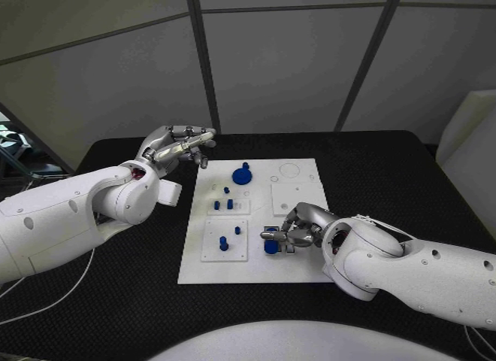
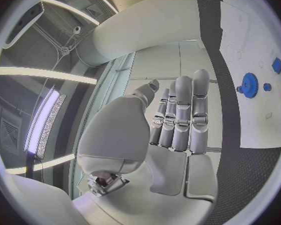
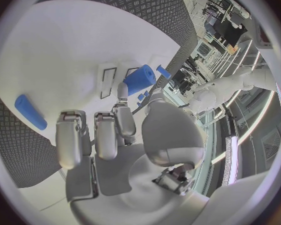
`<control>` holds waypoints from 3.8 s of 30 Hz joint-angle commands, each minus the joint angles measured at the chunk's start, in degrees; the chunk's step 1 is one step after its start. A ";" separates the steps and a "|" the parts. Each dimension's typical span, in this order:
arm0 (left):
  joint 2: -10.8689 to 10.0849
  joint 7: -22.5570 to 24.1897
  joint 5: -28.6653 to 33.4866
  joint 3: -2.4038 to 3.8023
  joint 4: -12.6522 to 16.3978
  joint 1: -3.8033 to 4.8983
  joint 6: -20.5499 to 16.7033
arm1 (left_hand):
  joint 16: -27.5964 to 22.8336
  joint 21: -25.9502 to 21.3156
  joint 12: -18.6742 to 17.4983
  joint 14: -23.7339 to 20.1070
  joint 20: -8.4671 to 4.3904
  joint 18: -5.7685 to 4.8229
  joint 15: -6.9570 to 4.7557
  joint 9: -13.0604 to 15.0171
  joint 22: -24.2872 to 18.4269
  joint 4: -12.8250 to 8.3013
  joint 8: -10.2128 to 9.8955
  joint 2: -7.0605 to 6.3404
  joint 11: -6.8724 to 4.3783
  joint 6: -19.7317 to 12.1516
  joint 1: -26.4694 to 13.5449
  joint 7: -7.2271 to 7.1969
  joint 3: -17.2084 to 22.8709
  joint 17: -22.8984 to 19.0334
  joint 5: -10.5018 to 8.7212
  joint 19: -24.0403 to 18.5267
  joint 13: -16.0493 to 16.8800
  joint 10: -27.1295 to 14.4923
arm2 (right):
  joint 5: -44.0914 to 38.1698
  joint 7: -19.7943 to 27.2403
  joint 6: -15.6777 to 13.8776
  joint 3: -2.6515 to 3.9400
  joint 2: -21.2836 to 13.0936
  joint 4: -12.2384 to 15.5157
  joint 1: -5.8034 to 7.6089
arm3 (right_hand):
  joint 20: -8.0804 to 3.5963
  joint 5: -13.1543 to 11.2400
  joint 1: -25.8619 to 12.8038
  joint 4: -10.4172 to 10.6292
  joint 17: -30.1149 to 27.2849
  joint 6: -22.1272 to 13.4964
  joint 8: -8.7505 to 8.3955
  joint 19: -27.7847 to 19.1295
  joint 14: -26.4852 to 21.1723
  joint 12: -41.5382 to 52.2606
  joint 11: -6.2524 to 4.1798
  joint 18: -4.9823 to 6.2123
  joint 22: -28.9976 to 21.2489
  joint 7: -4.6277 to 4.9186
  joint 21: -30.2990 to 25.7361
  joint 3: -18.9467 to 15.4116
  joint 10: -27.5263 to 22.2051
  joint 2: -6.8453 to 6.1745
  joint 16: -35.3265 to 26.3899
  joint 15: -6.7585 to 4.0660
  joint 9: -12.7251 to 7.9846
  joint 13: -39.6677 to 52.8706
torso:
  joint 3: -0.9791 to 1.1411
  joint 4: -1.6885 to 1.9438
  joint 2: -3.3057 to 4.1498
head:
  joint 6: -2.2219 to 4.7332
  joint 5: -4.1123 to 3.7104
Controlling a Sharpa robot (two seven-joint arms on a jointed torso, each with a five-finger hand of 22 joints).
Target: Assemble the parts on the task board
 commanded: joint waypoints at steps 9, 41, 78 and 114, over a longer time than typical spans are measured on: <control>-0.07 0.11 0.16 0.03 0.00 0.08 0.61 | 0.19 -0.12 0.15 -0.36 0.16 -0.43 0.08 0.02 -0.08 0.00 0.07 0.08 -0.15 -0.29 0.40 -0.09 -0.34 -0.07 0.07 -0.19 0.09 -0.39 | -4.78 1.05 -0.87 0.04 -1.30 1.56 0.09 | -0.24 2.69 1.93 -0.39 5.95 -0.42 -0.53 4.34 4.29 -0.78 -0.01 -0.51 12.18 -0.04 -0.07 3.04 -0.45 -0.12 -0.27 -0.23 1.18 0.02 | 0.06 -0.02 -0.02 | 0.07 -0.15; -0.10 0.09 0.16 -0.13 -0.13 0.06 0.68 | 0.19 -0.12 0.15 -0.36 0.16 -0.43 0.08 0.02 -0.08 0.00 0.07 0.08 -0.15 -0.29 0.40 -0.09 -0.34 -0.07 0.07 -0.19 0.09 -0.39 | -11.12 2.05 -2.44 0.05 -4.67 4.08 0.09 | -0.76 4.04 21.27 -9.07 6.37 -0.21 -0.56 4.61 4.38 -0.55 -0.63 -0.64 12.70 -0.60 0.28 7.50 -0.02 1.96 -0.20 -0.78 3.23 1.17 | 0.04 -0.09 -0.12 | 0.41 -0.84; -0.11 0.13 0.16 -0.20 -0.07 0.01 0.73 | 0.31 -0.26 0.54 -0.46 0.18 -0.42 0.11 0.02 -0.18 0.23 0.17 0.18 -0.12 -0.40 0.44 -0.06 -0.64 -0.18 0.07 -0.21 0.12 -0.67 | -10.12 1.44 3.68 1.24 -14.53 2.45 -1.75 | 0.76 12.04 17.33 -3.21 5.43 1.22 -9.40 4.09 4.16 -4.22 1.07 -0.39 11.87 1.29 -0.53 3.16 -1.34 1.10 -0.87 0.75 -0.92 -0.86 | 0.02 -0.01 -0.03 | 0.01 -3.93; -0.35 -0.28 0.16 -0.22 -0.16 -0.16 0.96 | 0.31 -0.26 0.54 -0.46 0.18 -0.42 0.11 0.02 -0.18 0.23 0.17 0.18 -0.12 -0.40 0.44 -0.06 -0.64 -0.18 0.07 -0.21 0.12 -0.67 | -19.21 0.64 13.63 1.22 -12.61 1.55 -3.37 | 0.19 7.96 24.66 -7.17 5.15 1.47 -9.73 3.94 4.06 -5.13 0.56 -0.33 11.65 0.82 -0.81 4.41 -1.92 1.60 -1.18 0.22 1.62 -1.09 | -0.05 0.08 -0.02 | -0.58 -3.74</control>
